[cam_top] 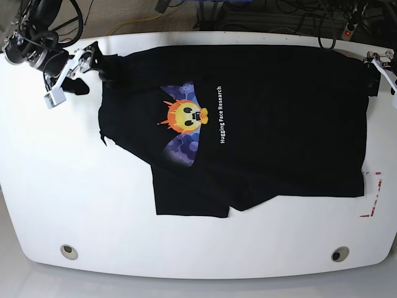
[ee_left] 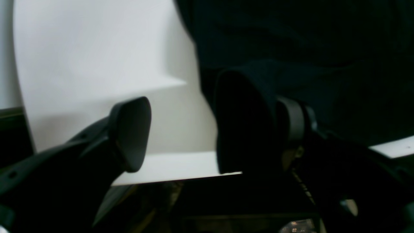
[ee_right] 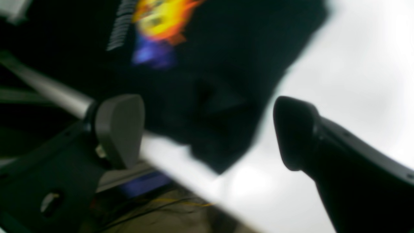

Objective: Fold the T-shirt properly
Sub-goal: 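Pull the shirt's shoulder corners apart with both grippers to flatten, then release the shirt and move the right gripper toward the sleeve edge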

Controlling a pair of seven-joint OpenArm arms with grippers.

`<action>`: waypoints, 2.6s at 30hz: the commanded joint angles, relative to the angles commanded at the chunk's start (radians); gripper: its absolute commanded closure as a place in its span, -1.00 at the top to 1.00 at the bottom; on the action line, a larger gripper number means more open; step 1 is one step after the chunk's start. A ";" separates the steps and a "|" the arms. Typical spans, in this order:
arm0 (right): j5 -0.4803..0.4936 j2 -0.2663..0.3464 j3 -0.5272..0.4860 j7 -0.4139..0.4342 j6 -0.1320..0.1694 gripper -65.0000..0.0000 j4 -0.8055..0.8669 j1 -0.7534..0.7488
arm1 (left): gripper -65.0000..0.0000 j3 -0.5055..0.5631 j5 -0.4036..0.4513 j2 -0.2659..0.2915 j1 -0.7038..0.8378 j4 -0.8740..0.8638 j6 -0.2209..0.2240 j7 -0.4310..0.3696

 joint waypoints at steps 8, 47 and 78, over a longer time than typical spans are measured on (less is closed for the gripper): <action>-0.311 -0.052 -0.084 0.002 0.000 0.84 -0.112 0.282 | 0.49 -0.061 0.069 0.008 -0.144 -0.006 0.000 0.002; -0.595 -0.037 -0.397 0.609 0.000 0.84 -1.094 0.858 | 0.49 0.064 0.313 0.005 -0.427 -0.181 0.000 0.084; -0.595 -0.157 -0.655 0.945 0.000 0.10 -1.359 0.907 | 0.51 0.144 0.345 0.011 -0.413 -0.187 0.000 -0.130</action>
